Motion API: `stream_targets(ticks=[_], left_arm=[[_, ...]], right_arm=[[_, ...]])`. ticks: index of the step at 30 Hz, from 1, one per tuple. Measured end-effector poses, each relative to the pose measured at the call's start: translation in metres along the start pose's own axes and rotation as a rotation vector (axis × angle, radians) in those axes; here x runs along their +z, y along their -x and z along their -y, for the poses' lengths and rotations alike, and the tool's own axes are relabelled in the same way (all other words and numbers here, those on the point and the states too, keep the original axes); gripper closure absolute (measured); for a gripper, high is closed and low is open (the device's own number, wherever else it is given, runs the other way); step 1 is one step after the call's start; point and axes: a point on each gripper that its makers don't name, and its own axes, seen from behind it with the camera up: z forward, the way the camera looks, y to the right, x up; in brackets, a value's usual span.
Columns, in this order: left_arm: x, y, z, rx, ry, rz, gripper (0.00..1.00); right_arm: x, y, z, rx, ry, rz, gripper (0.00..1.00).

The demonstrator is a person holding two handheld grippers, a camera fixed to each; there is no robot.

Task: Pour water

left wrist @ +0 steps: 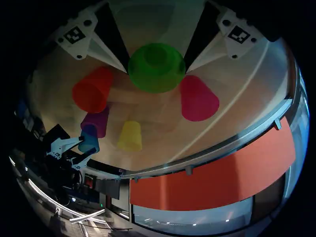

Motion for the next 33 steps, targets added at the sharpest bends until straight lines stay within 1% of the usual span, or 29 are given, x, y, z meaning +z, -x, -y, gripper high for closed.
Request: stream_targets(ticks=[1, 3, 8, 12, 18, 24, 27, 33], left_arm=[[0.000, 0.000, 0.000, 0.003, -0.002, -0.001, 0.09], [-0.001, -0.001, 0.000, 0.011, -0.004, -0.003, 0.02], [-0.003, 0.003, -0.002, 0.033, -0.005, 0.008, 0.02], [-0.005, 0.008, 0.001, 0.042, -0.018, 0.021, 0.01], [-0.011, 0.015, 0.000, 0.026, -0.019, 0.023, 0.01], [-0.017, 0.018, -0.001, 0.030, -0.039, 0.021, 0.01], [-0.020, 0.019, -0.003, 0.030, -0.041, 0.020, 0.01], [-0.028, 0.015, -0.008, 0.008, -0.036, 0.002, 0.02]], right_arm=[[0.000, 0.001, 0.000, -0.001, 0.001, 0.001, 0.08], [0.001, 0.002, 0.000, -0.003, 0.003, 0.003, 0.08], [0.003, 0.004, 0.001, -0.002, 0.004, 0.005, 0.08], [0.004, 0.007, 0.001, -0.001, 0.004, 0.004, 0.08], [0.006, 0.013, 0.002, 0.006, 0.006, 0.004, 0.08], [0.007, 0.015, 0.002, 0.004, 0.010, -0.008, 0.08], [0.008, 0.019, 0.001, 0.000, 0.017, -0.004, 0.08], [0.005, 0.026, 0.004, -0.020, 0.028, 0.001, 0.08]])
